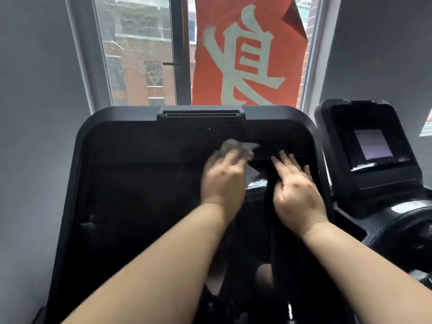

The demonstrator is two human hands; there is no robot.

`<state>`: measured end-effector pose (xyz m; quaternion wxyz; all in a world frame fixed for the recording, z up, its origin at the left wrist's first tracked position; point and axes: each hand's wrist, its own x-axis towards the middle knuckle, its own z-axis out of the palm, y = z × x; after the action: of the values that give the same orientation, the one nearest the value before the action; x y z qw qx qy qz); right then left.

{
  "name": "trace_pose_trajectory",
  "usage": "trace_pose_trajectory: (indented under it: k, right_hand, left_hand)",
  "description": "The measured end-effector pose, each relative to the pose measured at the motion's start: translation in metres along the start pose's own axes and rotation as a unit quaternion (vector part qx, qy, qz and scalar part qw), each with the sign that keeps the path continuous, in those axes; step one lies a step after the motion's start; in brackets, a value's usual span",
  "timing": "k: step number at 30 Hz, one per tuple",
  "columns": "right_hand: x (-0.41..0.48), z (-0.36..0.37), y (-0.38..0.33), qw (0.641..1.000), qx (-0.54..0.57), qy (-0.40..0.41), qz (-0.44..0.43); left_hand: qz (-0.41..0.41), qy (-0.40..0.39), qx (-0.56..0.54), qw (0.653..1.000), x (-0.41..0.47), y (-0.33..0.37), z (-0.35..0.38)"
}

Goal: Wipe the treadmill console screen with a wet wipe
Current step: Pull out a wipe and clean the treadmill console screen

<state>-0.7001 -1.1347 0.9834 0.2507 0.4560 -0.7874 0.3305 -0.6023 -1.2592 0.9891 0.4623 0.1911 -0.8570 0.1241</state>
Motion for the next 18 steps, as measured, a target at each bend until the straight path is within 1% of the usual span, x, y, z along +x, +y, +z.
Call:
trace_pose_trajectory:
  k: [1,3,4,5,7,10,12,13,14,15,16,17,18]
  right_hand:
    - [0.003,0.000,0.000,1.000,0.000,-0.004,-0.004]
    - [0.009,-0.001,0.000,1.000,-0.002,-0.007,-0.010]
    - [0.012,-0.001,0.000,1.000,-0.004,-0.004,-0.012]
    - [0.016,-0.001,0.000,1.000,-0.005,-0.002,-0.013]
    - [0.022,0.001,-0.002,1.000,0.000,0.004,-0.015]
    - [0.026,0.005,-0.007,1.000,0.009,0.002,-0.017]
    - [0.029,0.006,-0.010,1.000,0.018,0.000,-0.009]
    - [0.030,0.006,-0.013,1.000,0.023,0.000,-0.004]
    - [0.030,0.006,-0.015,1.000,0.028,0.003,0.002]
    - [0.031,0.005,-0.016,0.999,0.031,0.007,0.008]
    - [0.031,0.004,-0.016,0.999,0.033,0.011,0.010]
    - [0.031,0.003,-0.015,0.999,0.032,0.011,0.009]
    - [0.030,0.002,-0.013,0.999,0.032,0.009,0.004]
  left_hand:
    - [0.039,-0.015,-0.015,0.999,0.000,0.011,0.005]
    - [0.102,-0.032,0.002,0.994,0.003,0.008,0.006]
    - [0.105,-0.034,0.017,0.994,0.005,-0.005,0.001]
    - [0.088,-0.040,0.026,0.995,0.002,-0.022,-0.004]
    - [0.016,-0.034,0.031,0.999,-0.014,-0.064,-0.022]
    - [-0.136,-0.027,0.056,0.989,-0.037,-0.115,-0.053]
    - [-0.211,-0.028,0.073,0.974,-0.033,-0.107,-0.050]
    - [-0.221,-0.029,0.076,0.972,-0.027,-0.092,-0.044]
    - [-0.197,-0.027,0.076,0.977,-0.021,-0.073,-0.038]
    - [-0.134,-0.030,0.062,0.989,-0.015,-0.052,-0.030]
    - [-0.055,-0.049,0.053,0.996,-0.010,-0.030,-0.025]
    - [0.017,-0.070,0.046,0.996,-0.008,-0.010,-0.020]
    - [0.063,-0.100,0.036,0.992,-0.005,0.003,-0.019]
